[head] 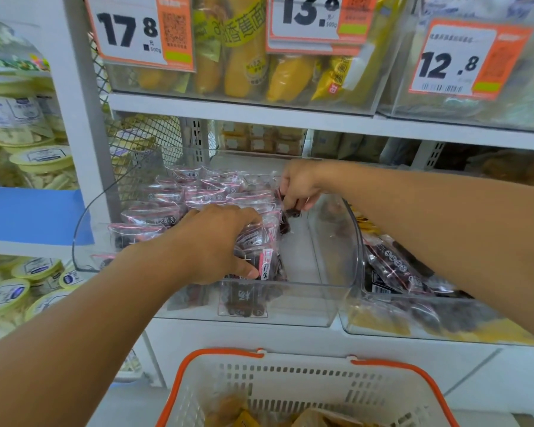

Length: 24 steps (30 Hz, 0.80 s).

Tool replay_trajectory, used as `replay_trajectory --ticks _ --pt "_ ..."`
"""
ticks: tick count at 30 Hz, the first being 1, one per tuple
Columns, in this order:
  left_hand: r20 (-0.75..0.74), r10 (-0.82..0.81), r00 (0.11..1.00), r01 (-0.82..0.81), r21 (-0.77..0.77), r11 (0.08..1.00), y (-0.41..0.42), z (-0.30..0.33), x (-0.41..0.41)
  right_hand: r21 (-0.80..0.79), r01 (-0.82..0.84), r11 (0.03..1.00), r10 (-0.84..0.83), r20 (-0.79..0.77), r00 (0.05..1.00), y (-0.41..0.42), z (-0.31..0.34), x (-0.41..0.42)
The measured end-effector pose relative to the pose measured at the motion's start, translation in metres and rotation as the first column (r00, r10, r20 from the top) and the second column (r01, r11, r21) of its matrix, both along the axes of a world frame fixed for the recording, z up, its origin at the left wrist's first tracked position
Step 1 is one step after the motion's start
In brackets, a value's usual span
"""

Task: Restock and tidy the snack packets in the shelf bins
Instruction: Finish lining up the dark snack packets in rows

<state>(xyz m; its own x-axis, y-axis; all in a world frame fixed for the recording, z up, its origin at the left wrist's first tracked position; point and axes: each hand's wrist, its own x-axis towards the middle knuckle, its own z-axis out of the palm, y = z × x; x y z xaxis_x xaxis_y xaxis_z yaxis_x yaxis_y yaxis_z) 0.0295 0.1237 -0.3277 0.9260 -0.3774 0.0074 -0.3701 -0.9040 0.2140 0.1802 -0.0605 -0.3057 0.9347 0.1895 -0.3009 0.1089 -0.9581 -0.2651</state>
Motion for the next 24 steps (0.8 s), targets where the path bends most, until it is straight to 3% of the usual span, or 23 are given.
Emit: replay_trajectory --ticks 3,5,10,12,15,17,24 --pt "-0.015 0.009 1.000 -0.010 -0.018 1.000 0.000 -0.001 -0.001 0.248 0.040 0.968 -0.035 -0.027 0.999 0.003 -0.003 -0.002" --pt "-0.019 0.016 1.000 -0.017 -0.039 0.999 0.000 -0.001 -0.001 0.252 0.003 0.968 -0.006 0.011 1.000 0.007 -0.004 -0.002" --pt "-0.001 0.012 1.000 -0.012 -0.023 1.000 -0.002 -0.002 0.000 0.051 -0.025 0.998 0.021 0.081 0.997 0.000 0.013 -0.007" --pt "0.015 0.003 1.000 -0.003 -0.004 1.000 -0.002 -0.002 -0.001 -0.171 -0.051 0.984 0.089 0.224 0.970 -0.007 0.019 -0.012" --pt "0.062 -0.017 0.998 0.017 0.012 1.000 -0.005 -0.001 -0.002 -0.458 -0.025 0.889 0.282 0.505 0.816 -0.013 0.015 -0.016" --pt "0.085 -0.033 0.996 0.031 0.020 0.999 -0.008 0.000 -0.003 -0.483 -0.024 0.875 0.316 0.534 0.784 -0.019 0.008 -0.012" --pt "0.033 -0.051 0.998 0.051 -0.005 0.999 -0.008 0.001 -0.004 -0.478 -0.124 0.870 0.328 0.371 0.869 -0.014 0.004 -0.008"
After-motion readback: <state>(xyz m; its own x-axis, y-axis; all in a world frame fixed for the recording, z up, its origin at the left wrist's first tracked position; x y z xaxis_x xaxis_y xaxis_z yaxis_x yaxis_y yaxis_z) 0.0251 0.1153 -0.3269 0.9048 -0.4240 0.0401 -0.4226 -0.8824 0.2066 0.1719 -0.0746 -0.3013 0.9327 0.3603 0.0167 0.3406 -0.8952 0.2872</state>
